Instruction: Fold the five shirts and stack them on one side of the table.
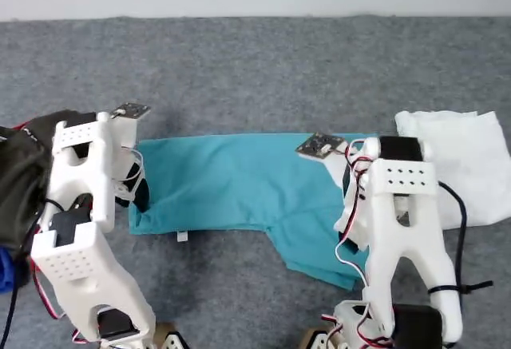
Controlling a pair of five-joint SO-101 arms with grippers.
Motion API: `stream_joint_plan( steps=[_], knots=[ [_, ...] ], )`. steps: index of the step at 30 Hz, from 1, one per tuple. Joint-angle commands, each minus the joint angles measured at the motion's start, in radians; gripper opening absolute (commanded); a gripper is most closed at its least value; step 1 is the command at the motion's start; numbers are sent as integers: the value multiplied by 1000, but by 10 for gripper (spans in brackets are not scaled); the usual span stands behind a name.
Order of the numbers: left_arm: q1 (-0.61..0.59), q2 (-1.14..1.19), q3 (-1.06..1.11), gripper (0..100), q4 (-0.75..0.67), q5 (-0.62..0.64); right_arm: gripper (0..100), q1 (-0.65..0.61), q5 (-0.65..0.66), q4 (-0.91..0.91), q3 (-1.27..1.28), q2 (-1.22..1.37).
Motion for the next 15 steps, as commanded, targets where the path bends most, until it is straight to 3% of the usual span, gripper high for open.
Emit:
stream_joint_plan(
  steps=[1, 15],
  knots=[
    [-35, -18, 4, 122, -6, -14, 285, 5, -11, -24, 25, -13],
    [-31, -20, -153, 122, 9, -8, 285, 5, -12, -76, 112, -15]
  ],
)
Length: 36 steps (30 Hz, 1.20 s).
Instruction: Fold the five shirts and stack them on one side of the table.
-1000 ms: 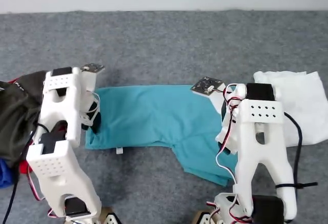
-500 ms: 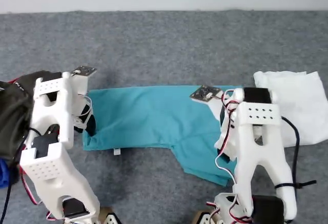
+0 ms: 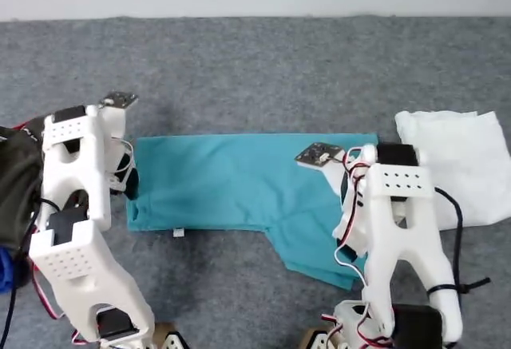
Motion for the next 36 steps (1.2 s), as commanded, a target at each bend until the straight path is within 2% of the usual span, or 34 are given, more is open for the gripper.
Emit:
stream_joint_plan(
  steps=[1, 9, 12, 14, 18, 21, 25, 29, 36],
  knots=[
    [-6, -23, -59, 122, 25, -5, 285, 4, -12, -35, 35, -15],
    [-5, -34, -99, 122, 114, -3, 285, 10, -14, -31, 37, -21],
    [26, -49, -160, 123, 224, 35, 285, 12, -91, -28, -21, -70],
    [66, -64, -216, 123, 310, 75, 285, 12, -150, -31, -61, -130],
    [169, -104, -200, 123, 304, 149, 285, 21, -242, -38, -91, -269],
    [279, -104, -145, 122, 301, 150, 285, 97, -272, -47, -86, -369],
    [399, -104, -39, 122, 221, 153, 285, 315, -269, -76, -55, -467],
    [442, -104, 122, 123, 64, 157, 285, 493, -267, -105, 38, -529],
    [443, -118, 381, 126, -222, 158, 285, 561, -265, -127, 176, -593]
  ],
)
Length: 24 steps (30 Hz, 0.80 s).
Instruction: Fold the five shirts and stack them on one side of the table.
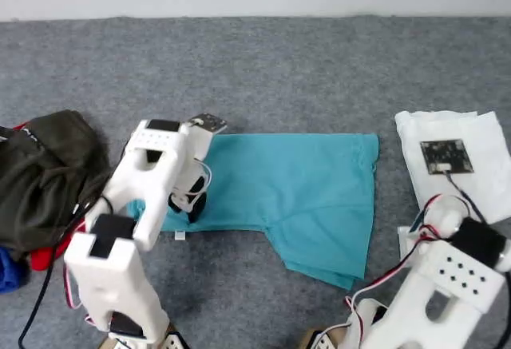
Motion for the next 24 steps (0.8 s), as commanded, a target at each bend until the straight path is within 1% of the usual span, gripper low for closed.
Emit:
stream_joint_plan(
  steps=[1, 10, 15, 19, 24],
  knots=[
    [15, -26, 84, 124, -106, 11, 285, 28, -6, -10, 11, -45],
    [15, -44, 116, 123, -114, 9, 285, 125, -6, -8, 60, -183],
    [15, -44, 128, 122, -114, 9, 285, 124, -5, -7, 160, -274],
    [15, -44, 128, 122, -114, 9, 285, 120, 46, 27, 164, -355],
    [15, -44, 128, 122, -115, 9, 285, 119, 57, 39, 170, -437]
  ],
)
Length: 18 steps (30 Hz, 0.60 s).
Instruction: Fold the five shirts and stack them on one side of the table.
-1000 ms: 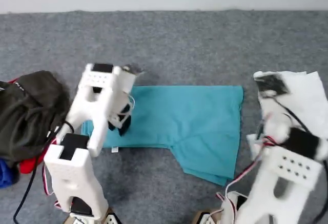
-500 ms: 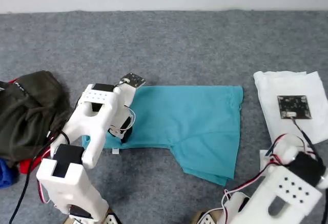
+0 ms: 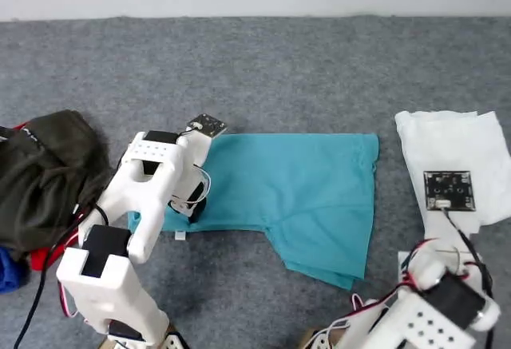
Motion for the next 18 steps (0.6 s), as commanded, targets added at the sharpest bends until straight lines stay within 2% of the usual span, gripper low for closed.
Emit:
stream_joint_plan(
  steps=[1, 4, 12, 18],
  knots=[
    [8, 5, 31, 122, -34, 8, 285, 2, 15, 7, -3, -38],
    [9, 2, 33, 122, -49, 21, 285, -4, 15, 2, 12, -51],
    [6, -3, 31, 88, -66, 49, 285, -163, 9, 7, 23, -51],
    [6, -3, 31, 63, -68, 46, 285, -168, 5, 8, 5, -48]
  ],
)
